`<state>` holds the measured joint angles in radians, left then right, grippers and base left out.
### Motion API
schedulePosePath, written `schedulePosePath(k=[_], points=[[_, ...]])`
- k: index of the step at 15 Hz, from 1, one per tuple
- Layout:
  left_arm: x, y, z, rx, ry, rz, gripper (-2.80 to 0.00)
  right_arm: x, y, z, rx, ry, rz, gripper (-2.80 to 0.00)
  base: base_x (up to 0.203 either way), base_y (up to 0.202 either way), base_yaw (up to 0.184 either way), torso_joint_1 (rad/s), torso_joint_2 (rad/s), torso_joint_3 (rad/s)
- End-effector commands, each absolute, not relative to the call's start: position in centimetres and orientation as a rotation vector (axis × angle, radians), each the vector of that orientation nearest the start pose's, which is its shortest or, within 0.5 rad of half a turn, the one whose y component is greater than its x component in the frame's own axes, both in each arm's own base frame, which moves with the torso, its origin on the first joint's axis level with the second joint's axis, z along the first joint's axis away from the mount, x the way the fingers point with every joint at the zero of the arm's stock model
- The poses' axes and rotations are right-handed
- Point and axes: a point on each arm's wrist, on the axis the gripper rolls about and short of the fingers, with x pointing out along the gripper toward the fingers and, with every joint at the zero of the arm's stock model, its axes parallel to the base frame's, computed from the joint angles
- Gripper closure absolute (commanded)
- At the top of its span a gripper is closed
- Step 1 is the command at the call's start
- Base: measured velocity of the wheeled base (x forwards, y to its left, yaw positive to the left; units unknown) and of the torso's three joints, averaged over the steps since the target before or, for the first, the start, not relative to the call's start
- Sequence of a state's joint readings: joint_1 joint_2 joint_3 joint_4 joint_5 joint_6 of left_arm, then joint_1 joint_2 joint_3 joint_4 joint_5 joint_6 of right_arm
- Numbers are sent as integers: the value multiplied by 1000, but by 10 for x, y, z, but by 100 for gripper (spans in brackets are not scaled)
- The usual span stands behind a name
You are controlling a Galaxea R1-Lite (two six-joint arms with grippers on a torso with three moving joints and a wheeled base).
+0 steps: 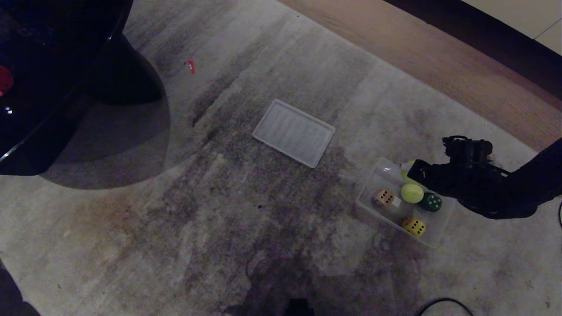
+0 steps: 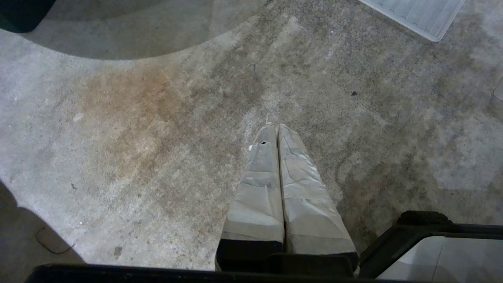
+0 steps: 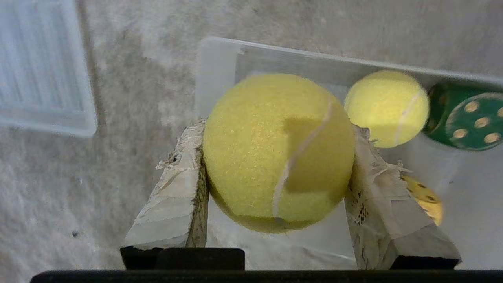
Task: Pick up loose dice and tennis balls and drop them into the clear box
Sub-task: Put the ball in the box
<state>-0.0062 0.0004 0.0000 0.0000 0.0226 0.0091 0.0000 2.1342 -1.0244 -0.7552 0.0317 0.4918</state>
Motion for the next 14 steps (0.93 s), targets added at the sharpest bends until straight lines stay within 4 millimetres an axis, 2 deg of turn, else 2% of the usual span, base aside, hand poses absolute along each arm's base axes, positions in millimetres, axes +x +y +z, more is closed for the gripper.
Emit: schedulePosePath(k=[1,5,8,10,12,13,14], points=[[-23,1,75,9,3,17,0,409,1,87,507,346,-52,-280,0,0,0,0,0,0],[-23,1,75,9,3,17,0,406,6,90,500,344,-41,-280,0,0,0,0,0,0],[-23,1,75,9,3,17,0,394,6,103,497,331,-38,-280,0,0,0,0,0,0],[-23,1,75,9,3,17,0,372,6,125,499,304,-27,-280,0,0,0,0,0,0],[-23,1,75,9,3,17,0,338,5,154,509,268,-15,-280,0,0,0,0,0,0],[-23,1,75,9,3,17,0,314,4,170,522,244,-10,0,0,0,0,0,0,0],[-23,1,75,9,3,17,0,288,3,186,532,223,0,0,0,0,0,0,0,0]])
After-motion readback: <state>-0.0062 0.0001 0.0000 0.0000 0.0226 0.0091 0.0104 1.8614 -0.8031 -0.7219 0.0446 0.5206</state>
